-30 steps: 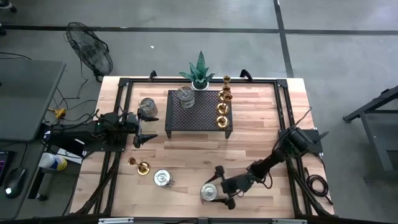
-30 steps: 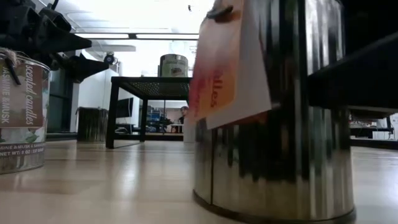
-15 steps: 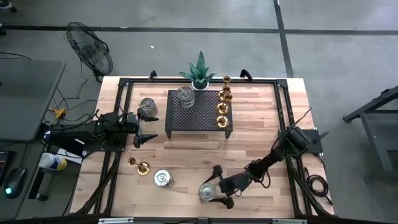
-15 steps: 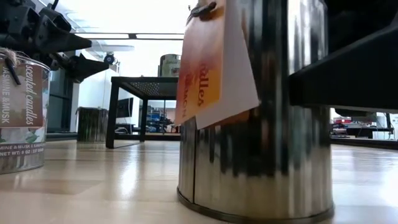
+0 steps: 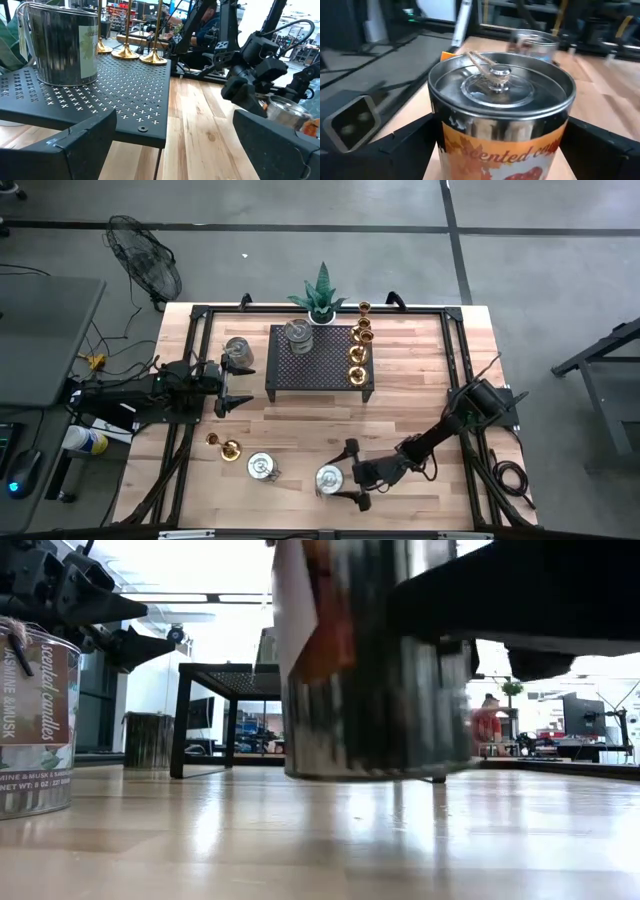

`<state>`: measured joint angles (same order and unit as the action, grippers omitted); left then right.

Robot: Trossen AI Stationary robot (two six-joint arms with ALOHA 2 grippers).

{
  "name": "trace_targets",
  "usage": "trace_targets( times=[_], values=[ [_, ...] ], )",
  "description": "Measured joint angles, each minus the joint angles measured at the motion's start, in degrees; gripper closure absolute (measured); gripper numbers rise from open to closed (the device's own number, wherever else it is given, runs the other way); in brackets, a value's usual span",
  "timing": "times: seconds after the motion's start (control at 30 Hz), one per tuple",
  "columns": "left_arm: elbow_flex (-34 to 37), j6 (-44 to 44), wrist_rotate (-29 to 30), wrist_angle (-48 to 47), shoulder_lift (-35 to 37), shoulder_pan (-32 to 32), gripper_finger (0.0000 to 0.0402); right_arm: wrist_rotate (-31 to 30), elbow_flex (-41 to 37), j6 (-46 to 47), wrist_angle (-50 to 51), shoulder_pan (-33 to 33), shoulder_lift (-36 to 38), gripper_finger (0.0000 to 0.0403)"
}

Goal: Pick & Place candle stick holders
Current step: Put the silver scented candle on the shelf

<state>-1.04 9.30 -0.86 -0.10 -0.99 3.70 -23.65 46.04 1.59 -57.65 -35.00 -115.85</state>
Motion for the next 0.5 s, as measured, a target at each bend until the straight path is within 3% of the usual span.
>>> trace_targets(
  times=[0.5],
  values=[
    [0.0, 0.0, 0.0, 0.0, 0.0, 0.0, 0.0009, -1.6, 0.0, 4.6, 2.9, 1.7, 0.9, 0.003]
  ],
)
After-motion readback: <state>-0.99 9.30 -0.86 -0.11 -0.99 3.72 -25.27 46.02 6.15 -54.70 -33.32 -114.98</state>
